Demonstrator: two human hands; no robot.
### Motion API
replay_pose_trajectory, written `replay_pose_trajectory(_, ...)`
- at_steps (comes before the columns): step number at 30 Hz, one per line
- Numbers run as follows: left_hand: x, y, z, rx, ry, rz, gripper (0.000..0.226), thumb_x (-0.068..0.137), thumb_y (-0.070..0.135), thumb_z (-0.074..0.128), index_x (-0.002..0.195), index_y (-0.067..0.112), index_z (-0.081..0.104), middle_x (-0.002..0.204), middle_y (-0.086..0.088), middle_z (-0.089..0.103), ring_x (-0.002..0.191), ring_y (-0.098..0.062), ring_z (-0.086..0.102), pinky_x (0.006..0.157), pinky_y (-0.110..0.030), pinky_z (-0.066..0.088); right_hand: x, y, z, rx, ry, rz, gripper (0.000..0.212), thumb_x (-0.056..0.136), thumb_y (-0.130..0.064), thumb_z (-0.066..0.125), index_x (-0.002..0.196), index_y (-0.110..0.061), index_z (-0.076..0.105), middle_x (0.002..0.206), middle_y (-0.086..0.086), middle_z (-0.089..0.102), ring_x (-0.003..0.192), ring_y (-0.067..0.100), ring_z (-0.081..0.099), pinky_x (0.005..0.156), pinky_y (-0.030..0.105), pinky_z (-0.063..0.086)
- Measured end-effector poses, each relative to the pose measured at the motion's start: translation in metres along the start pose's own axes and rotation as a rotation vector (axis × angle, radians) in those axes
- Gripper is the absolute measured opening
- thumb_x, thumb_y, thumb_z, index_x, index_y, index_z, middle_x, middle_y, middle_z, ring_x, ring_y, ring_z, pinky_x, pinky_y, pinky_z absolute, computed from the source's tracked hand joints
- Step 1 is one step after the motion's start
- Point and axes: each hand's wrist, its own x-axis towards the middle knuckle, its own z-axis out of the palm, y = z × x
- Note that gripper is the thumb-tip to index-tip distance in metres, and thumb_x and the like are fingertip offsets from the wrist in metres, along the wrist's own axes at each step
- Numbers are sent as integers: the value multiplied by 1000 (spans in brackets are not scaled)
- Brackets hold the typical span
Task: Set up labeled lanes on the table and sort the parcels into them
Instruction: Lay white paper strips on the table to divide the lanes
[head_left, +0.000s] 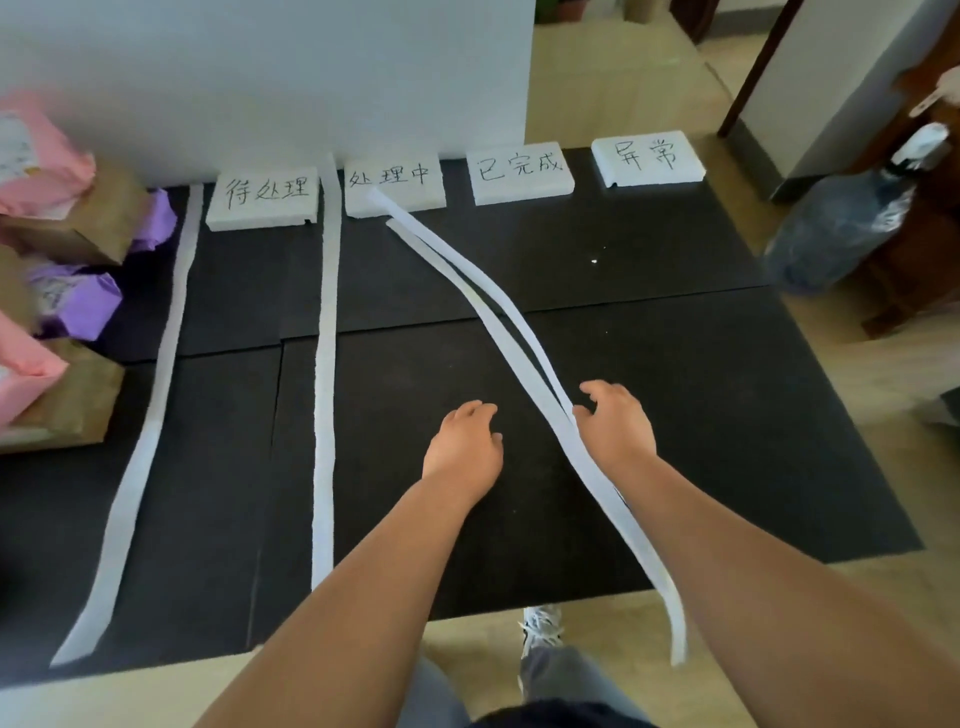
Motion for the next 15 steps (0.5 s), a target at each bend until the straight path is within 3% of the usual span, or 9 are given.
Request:
replay_pose_trajectory(5, 16, 31, 8, -121, 45, -114, 46, 104, 17, 40, 150, 20, 38, 156, 0, 35, 138, -21, 40, 109, -36, 40, 29, 1, 2, 34, -101, 23, 43, 99, -28, 57, 141, -21, 48, 133, 3, 58, 111, 18, 61, 77, 26, 44)
replay_pose_trajectory(10, 42, 47, 2, -240, 60, -197, 46, 104, 16, 41, 149, 23, 38, 151, 0, 41, 116, -21, 58, 96, -39, 52, 48, -2, 13, -5, -200, 62, 49, 99, -21, 57, 145, -24, 42, 128, 2, 62, 97, 16, 66, 73, 26, 51)
replay_pose_trajectory(13, 64, 46, 1, -339, 52, -275, 49, 105, 15, 40, 152, 23, 31, 151, -1, 42, 121, -20, 55, 88, -28, 48, 58, 5, 17, 10, -213, 70, 47, 98, -12, 53, 143, -23, 45, 117, 2, 66, 77, 12, 62, 63, 26, 51)
replay_pose_trajectory(15, 79, 44, 2, -413, 39, -318, 51, 104, 14, 40, 154, 19, 26, 153, -3, 40, 130, -21, 50, 91, -27, 43, 63, 7, 18, -3, -215, 79, 42, 98, -13, 54, 139, -22, 50, 114, 2, 66, 76, 12, 60, 66, 27, 53)
